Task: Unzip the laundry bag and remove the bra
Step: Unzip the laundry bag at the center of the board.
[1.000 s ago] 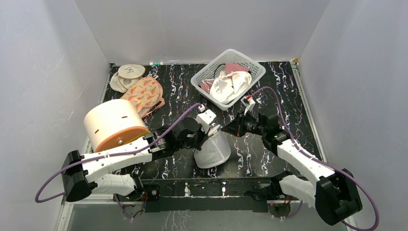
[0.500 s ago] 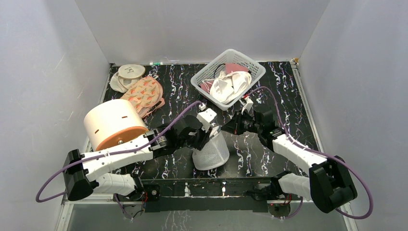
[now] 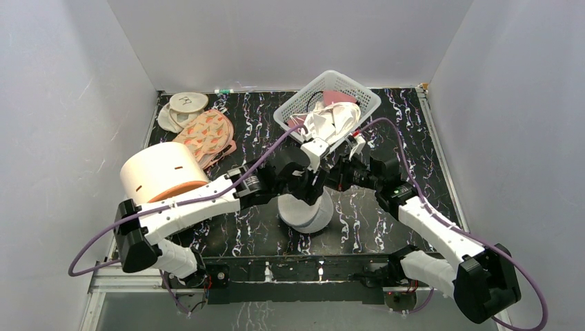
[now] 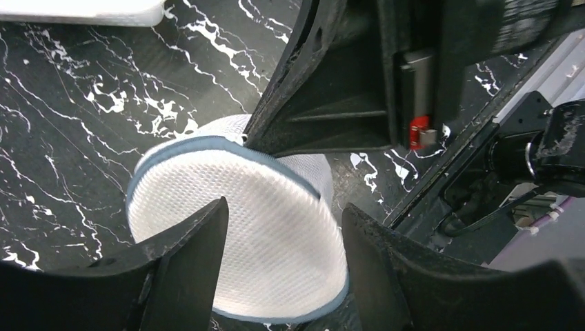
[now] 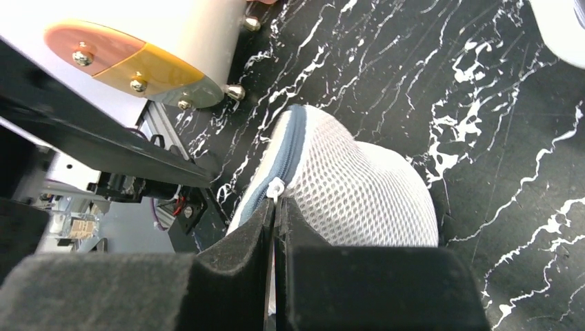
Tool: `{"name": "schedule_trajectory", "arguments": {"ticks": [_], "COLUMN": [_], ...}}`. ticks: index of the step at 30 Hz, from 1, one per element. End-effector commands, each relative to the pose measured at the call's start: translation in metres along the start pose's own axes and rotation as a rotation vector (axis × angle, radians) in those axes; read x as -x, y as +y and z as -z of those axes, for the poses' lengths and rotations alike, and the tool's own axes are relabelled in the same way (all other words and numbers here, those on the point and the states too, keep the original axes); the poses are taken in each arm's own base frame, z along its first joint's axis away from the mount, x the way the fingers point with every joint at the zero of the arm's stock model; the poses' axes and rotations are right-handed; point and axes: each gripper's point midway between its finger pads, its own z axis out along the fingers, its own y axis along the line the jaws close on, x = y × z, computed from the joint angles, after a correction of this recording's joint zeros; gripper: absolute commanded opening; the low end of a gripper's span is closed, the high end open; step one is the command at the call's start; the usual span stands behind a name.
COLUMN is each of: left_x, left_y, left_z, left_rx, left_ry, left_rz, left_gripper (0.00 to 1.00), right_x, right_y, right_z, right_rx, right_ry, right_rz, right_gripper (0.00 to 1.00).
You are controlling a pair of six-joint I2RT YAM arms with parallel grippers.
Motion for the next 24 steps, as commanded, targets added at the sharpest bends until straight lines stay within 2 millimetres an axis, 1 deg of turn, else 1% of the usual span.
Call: {"name": "schedule_trajectory", "arguments": {"ticks": [1, 4, 6, 7, 9, 11, 12, 14, 16, 17, 18, 19, 22, 24], "left_x": [-0.008, -0.009, -0.013, -0.014, -0.014, -0.013, -0.013, -0.013, -0.013, -0.01, -0.007, -0.004, 0.002, 0.014], "left_y": [0.004, 0.003, 0.008, 0.011, 0.019, 0.023, 0.026, 0.03, 0.033, 0.035, 0.034, 0.032, 0.025, 0.019], "left_z": [-0.001, -0.005, -0.006, -0.006, -0.005, -0.002, -0.001, 0.002, 0.007, 0.013, 0.016, 0.019, 0.023, 0.036], "left_rx": [0.038, 0.053, 0.08, 0.1, 0.141, 0.163, 0.174, 0.189, 0.183, 0.181, 0.174, 0.151, 0.082, 0.025], "left_ry": [0.061, 0.075, 0.088, 0.089, 0.087, 0.083, 0.084, 0.081, 0.082, 0.071, 0.061, 0.05, 0.033, -0.027], "left_rz": [0.03, 0.06, 0.068, 0.067, 0.061, 0.051, 0.042, 0.025, -0.027, -0.055, -0.074, -0.104, -0.207, -0.266], "left_gripper": [0.6, 0.61, 0.6, 0.58, 0.52, 0.45, 0.38, 0.27, 0.14, 0.06, 0.03, 0.0, 0.0, 0.0], "right_x": [0.034, 0.033, 0.033, 0.032, 0.031, 0.029, 0.027, 0.025, 0.024, 0.023, 0.022, 0.022, 0.027, 0.031], "right_y": [0.031, 0.038, 0.042, 0.043, 0.046, 0.047, 0.046, 0.043, 0.035, 0.03, 0.03, 0.027, 0.008, -0.012], "right_z": [0.004, 0.004, 0.003, 0.003, 0.003, 0.003, 0.003, 0.003, 0.002, 0.001, 0.001, -0.001, -0.005, -0.01], "right_rx": [0.049, 0.062, 0.069, 0.068, 0.068, 0.064, 0.06, 0.045, 0.007, -0.013, -0.015, -0.024, -0.115, -0.199], "right_ry": [-0.068, -0.068, -0.067, -0.067, -0.067, -0.062, -0.058, -0.05, -0.047, -0.046, -0.044, -0.043, -0.065, -0.083], "right_rz": [0.066, 0.058, 0.06, 0.06, 0.062, 0.061, 0.061, 0.063, 0.063, 0.062, 0.06, 0.058, 0.051, 0.04], "right_gripper": [0.0, 0.0, 0.0, 0.0, 0.0, 0.0, 0.0, 0.0, 0.0, 0.0, 0.0, 0.0, 0.0, 0.0]}}
